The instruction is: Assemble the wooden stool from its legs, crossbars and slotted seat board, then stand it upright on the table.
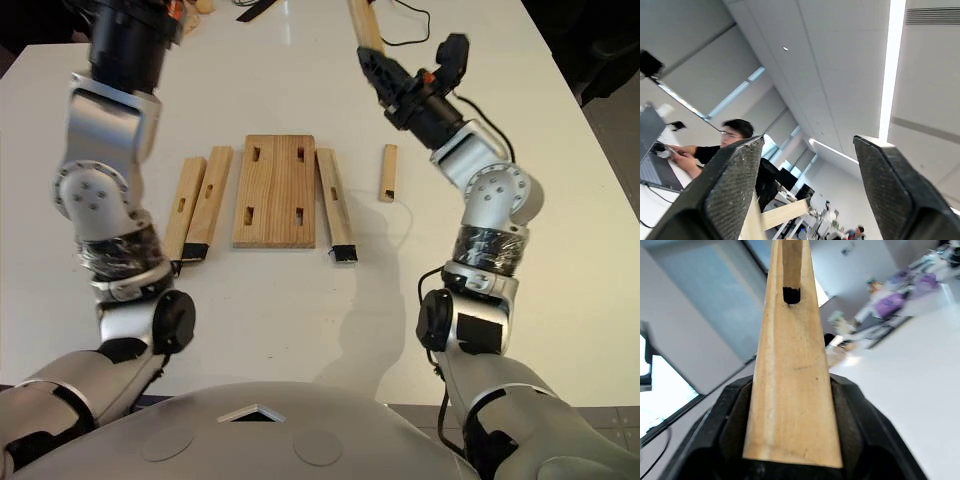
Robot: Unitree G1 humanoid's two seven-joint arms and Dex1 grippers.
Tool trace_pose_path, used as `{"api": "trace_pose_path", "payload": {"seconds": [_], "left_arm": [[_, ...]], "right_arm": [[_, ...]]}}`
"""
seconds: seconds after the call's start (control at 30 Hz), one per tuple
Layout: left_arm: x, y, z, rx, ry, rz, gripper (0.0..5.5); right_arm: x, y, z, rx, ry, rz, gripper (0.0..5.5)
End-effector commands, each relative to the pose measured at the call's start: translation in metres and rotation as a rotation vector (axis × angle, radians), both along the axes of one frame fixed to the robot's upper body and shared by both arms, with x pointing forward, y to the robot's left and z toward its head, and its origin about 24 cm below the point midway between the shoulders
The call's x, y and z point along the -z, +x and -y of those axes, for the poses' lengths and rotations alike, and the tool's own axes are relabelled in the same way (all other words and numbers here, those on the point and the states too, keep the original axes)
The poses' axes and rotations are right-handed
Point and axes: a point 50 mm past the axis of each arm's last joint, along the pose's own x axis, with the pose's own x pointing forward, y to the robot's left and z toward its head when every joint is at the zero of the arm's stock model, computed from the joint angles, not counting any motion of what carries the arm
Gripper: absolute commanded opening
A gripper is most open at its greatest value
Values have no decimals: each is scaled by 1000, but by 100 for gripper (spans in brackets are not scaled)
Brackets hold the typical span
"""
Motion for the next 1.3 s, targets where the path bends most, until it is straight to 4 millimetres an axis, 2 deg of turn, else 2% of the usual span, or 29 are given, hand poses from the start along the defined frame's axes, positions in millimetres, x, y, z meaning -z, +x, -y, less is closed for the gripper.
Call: {"api": "trace_pose_path", "payload": {"seconds": [0.03,0.17,0.3,0.53,1.03,1.3], "left_arm": [[-5,-14,-7,101,135,95,325],[-1,-27,-4,196,233,115,325],[3,-28,-4,251,285,67,325],[-10,-31,-10,333,355,108,325],[-9,-30,-7,416,403,131,325],[-6,-33,-2,449,393,136,214]], "right_arm": [[-37,-15,-2,-201,35,153,205],[-47,-31,-5,-360,12,194,205],[-48,-42,-18,-476,-12,206,205],[-50,-54,-21,-589,-66,217,205],[-22,-71,-18,-651,-148,172,205],[-19,-73,-22,-647,-107,166,205]]}}
